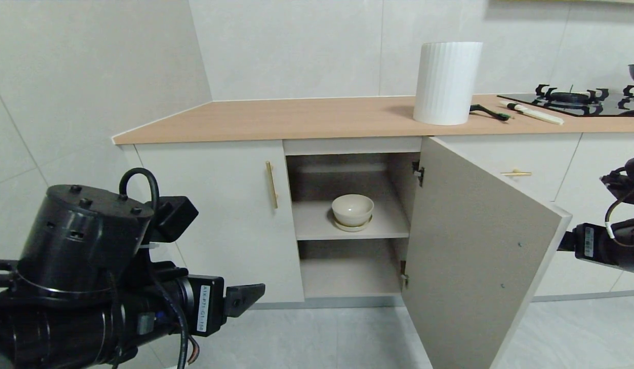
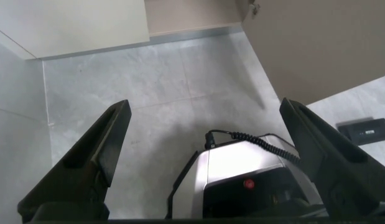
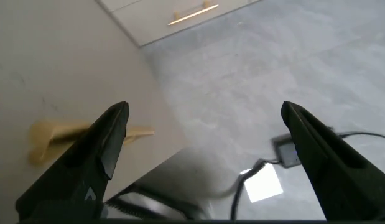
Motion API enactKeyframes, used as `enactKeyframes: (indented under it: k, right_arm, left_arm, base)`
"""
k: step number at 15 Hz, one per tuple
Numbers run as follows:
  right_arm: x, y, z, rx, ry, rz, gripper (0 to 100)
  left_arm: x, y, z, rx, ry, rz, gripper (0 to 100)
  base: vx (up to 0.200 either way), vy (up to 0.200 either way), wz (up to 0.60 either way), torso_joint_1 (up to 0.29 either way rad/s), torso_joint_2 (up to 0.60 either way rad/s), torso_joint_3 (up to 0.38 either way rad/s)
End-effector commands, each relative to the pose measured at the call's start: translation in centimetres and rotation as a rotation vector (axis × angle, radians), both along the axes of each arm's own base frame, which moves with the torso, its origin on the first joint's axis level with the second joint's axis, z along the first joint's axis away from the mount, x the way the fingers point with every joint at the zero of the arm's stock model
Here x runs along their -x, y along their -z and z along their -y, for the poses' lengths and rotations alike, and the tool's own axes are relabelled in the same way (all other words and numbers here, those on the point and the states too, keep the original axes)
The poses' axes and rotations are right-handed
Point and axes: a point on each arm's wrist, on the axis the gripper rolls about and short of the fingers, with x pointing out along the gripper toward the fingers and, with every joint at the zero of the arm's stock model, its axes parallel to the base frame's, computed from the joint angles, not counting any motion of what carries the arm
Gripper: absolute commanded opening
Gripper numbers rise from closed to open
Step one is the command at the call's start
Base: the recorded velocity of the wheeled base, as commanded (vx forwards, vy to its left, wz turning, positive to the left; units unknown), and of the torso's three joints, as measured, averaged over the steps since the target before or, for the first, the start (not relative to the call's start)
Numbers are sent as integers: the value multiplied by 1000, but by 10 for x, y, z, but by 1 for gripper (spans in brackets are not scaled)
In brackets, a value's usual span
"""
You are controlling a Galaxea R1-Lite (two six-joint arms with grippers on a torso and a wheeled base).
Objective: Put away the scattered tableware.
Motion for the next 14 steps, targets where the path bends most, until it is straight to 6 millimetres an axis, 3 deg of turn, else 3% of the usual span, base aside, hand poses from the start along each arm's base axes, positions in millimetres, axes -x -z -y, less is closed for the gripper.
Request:
enactKeyframes:
  k: [1,7,14]
  right_arm:
    - [-3,5,-6,-8,-21,-16,100]
    - [-7,15,-42,-56,-104,-46,100]
    - [-29,35,-111,-68,-317,-24,100]
  left_arm:
    - [0,0,0,1,-1,0,100]
    - [0,-1,0,8,-4,4,100]
    - [-4,-2,1,43,-29,26,100]
  base:
    - [0,0,0,0,0,0]
    - [0,0,0,0,0,0]
    - [0,0,0,0,0,0]
